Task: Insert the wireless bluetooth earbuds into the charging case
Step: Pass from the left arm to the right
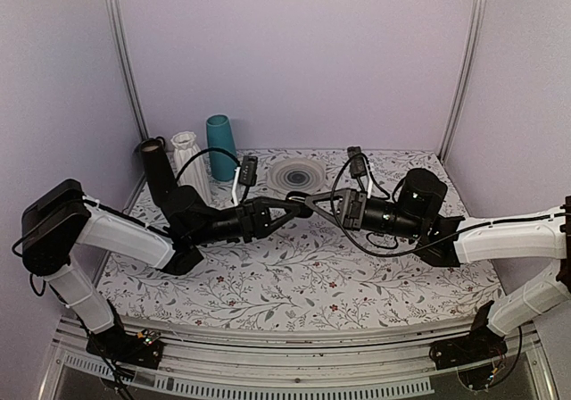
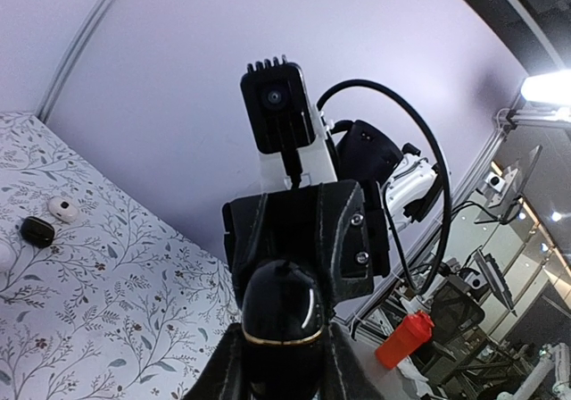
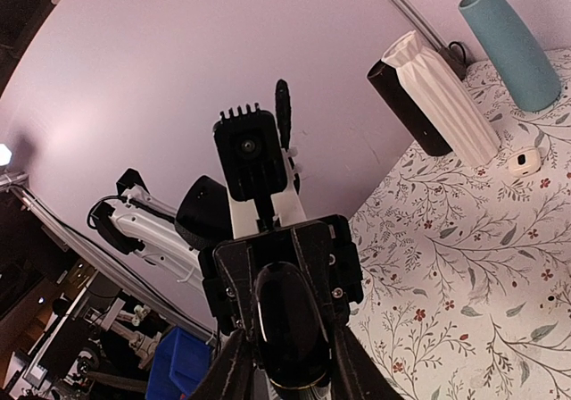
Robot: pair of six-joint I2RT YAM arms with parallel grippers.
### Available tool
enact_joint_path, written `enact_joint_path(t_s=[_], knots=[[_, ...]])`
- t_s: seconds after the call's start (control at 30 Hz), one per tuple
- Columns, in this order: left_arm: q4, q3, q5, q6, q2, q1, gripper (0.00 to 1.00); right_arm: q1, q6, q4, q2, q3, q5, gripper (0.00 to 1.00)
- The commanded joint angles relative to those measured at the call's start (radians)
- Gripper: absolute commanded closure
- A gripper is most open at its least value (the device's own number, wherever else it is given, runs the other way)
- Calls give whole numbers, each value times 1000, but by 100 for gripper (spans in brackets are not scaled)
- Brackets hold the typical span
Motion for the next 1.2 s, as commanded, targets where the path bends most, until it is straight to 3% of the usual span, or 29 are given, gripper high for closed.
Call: enact_joint_path(t_s=[0.0,0.83,0.97,1.07,1.17], knots=[[20,16,-22,-19,6,17,100,9,9,19,3,-17,-39,72],[-10,43,-13,-33,25,14,100,10,1,25,13,-13,-67,72],[-21,44,-11,-31,24,14,99,10,3,25,8,-11,-67,79],[-61,45,-17,-13,10,14,92,10,6,25,1,-11,-60,94],[-124,43,-29,30,-18,13,76,11,10,24,-9,-14,-49,96]])
